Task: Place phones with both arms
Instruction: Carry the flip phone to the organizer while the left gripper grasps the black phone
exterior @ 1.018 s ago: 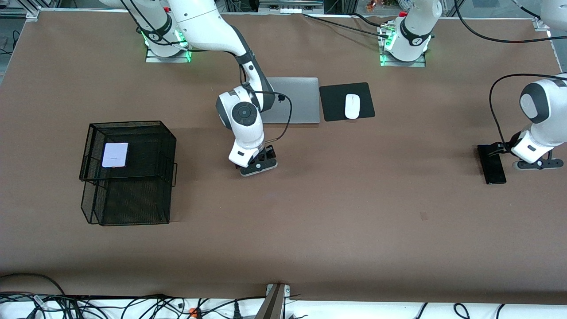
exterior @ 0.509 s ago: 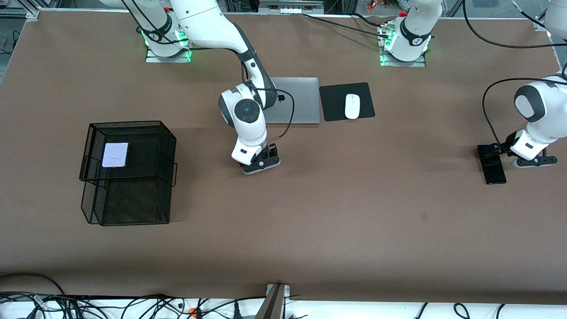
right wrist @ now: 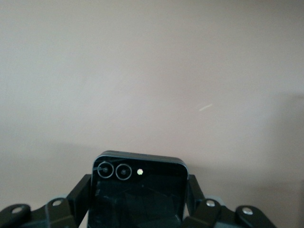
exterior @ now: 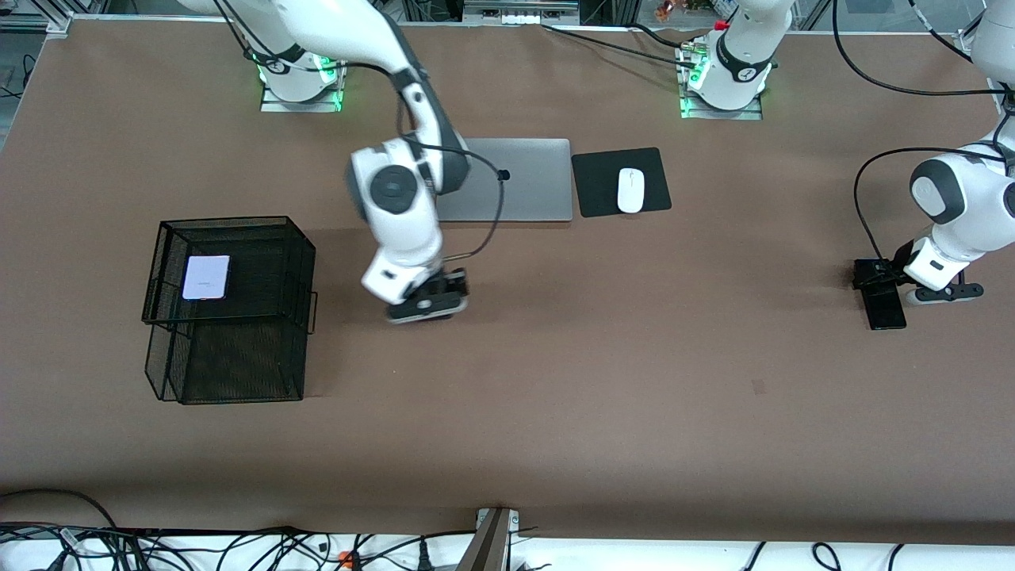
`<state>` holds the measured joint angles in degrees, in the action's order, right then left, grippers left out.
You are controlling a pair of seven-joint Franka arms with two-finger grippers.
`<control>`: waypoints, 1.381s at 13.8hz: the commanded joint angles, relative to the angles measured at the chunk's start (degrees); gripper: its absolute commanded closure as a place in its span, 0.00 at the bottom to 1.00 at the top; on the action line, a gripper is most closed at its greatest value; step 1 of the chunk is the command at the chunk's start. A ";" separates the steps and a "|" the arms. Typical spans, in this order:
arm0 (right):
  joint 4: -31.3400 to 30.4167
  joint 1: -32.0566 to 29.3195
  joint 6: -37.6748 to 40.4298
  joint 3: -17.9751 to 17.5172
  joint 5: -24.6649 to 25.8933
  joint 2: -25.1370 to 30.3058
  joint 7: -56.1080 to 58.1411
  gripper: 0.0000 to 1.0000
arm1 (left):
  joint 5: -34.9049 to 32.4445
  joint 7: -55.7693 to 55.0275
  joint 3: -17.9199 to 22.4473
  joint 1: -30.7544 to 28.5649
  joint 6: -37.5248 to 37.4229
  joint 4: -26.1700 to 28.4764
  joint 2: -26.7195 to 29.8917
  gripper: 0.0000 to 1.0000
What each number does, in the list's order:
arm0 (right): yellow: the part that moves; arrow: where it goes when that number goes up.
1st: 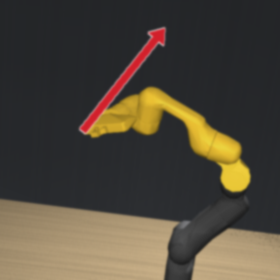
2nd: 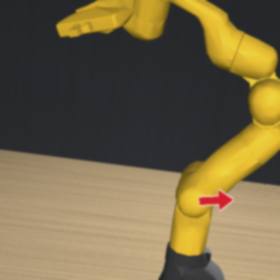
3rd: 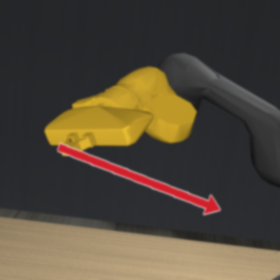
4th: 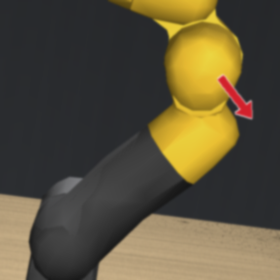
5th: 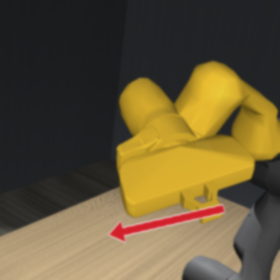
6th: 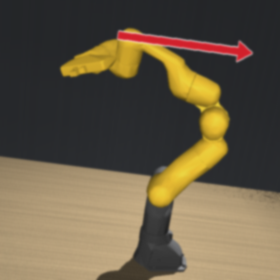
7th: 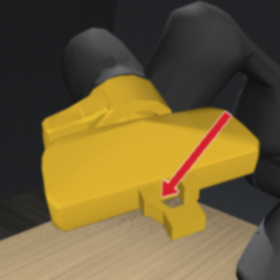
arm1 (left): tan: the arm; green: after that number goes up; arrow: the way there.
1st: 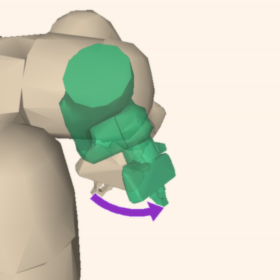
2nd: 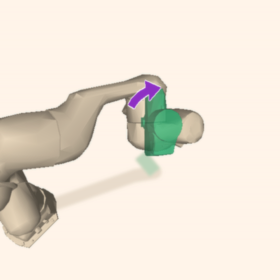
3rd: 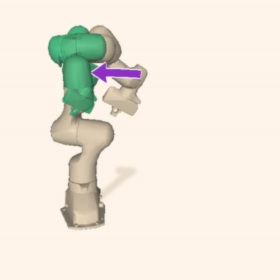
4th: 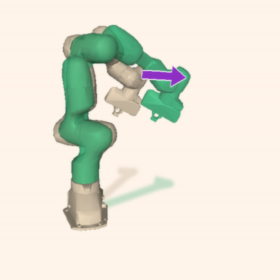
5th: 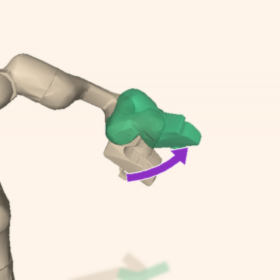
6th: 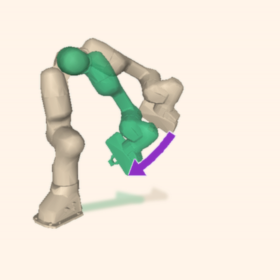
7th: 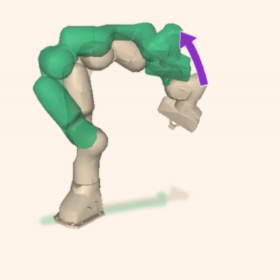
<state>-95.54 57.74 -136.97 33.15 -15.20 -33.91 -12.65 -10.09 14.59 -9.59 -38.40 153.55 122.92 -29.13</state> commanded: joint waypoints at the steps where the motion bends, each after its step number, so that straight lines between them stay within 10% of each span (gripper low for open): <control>1: 1.39 0.01 2.93 10.14 0.26 3.50 5.32 1.00 | 1.30 1.49 -0.78 -0.71 1.05 -0.84 -1.19 0.00; 6: 7.47 -11.23 9.81 14.93 -0.44 -1.50 20.71 1.00 | 1.48 1.40 -0.78 -0.89 1.84 -1.98 -3.03 0.09; 9: 9.41 -16.33 4.63 12.74 -4.20 -6.69 23.02 1.00 | 1.48 0.70 -0.78 -1.06 1.84 -2.15 -3.13 0.66; 12: 9.32 -21.42 -3.01 7.57 -5.62 -10.12 23.81 1.00 | 1.56 -0.17 -0.78 -1.07 1.58 -2.94 -3.13 1.00; 19: 7.91 -27.33 1.42 1.92 -9.76 -9.86 31.44 0.97 | 3.22 -2.64 -2.89 -0.36 -16.14 -13.21 -2.60 1.00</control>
<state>-88.33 31.60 -139.32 36.23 -23.51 -44.57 15.74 -9.12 12.32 -11.37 -38.88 144.06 114.89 -31.56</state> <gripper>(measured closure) 0.176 0.203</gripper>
